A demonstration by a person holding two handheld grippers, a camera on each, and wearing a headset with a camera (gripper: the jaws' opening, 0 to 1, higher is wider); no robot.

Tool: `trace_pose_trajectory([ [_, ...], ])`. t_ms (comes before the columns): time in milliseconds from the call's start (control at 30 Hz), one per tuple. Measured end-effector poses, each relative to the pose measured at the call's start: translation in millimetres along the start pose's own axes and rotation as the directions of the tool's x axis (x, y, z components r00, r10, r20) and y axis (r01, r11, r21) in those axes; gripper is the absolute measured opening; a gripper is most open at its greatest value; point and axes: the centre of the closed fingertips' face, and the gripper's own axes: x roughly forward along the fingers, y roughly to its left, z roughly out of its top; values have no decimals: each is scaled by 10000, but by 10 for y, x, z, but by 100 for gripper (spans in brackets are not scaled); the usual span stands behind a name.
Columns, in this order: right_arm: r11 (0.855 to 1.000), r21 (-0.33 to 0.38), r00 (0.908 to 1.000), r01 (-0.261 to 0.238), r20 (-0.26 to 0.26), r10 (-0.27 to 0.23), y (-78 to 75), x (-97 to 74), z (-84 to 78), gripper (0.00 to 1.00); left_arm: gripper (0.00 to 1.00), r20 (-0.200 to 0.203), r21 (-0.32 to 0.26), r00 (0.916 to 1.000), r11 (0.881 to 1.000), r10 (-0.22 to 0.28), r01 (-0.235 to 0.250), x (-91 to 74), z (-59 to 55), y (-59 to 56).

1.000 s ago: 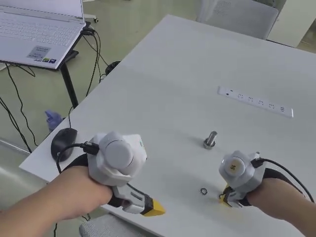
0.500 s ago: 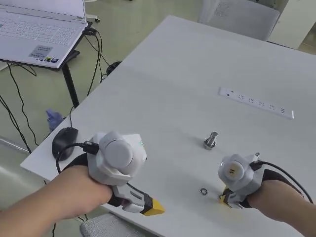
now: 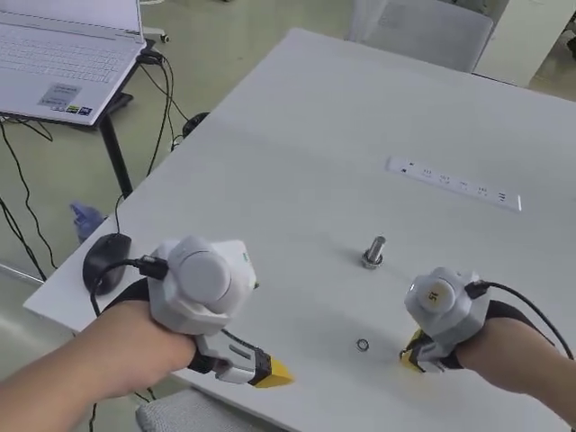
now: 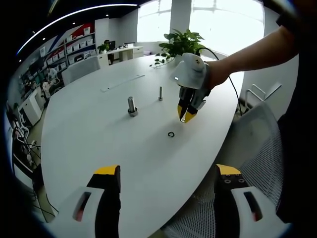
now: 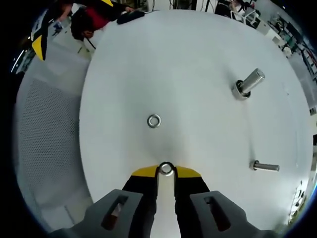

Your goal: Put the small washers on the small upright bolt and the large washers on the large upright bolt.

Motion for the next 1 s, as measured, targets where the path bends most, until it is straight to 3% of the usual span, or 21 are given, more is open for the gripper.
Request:
trace_pose_trajectory([
  [133, 9996, 257, 9998, 128, 124, -131, -121, -130, -74, 12, 79, 56, -74, 10000, 10000, 1, 0, 22, -7, 28],
  [400, 9981, 598, 9998, 177, 121, -185, -330, -320, -282, 12, 81, 285, -154, 9995, 9997, 169, -164, -2, 89, 82],
  [700, 9937, 1057, 9992, 373, 128, -388, -545, -460, -465, 12, 83, 184, -48, 9997, 9999, 154, -153, 28, 21, 152],
  [1000, 9947, 865, 9984, 560, 74, -569, -655, -531, -406, 12, 88, 336, 24, 9994, 10000, 60, -60, 49, 65, 137],
])
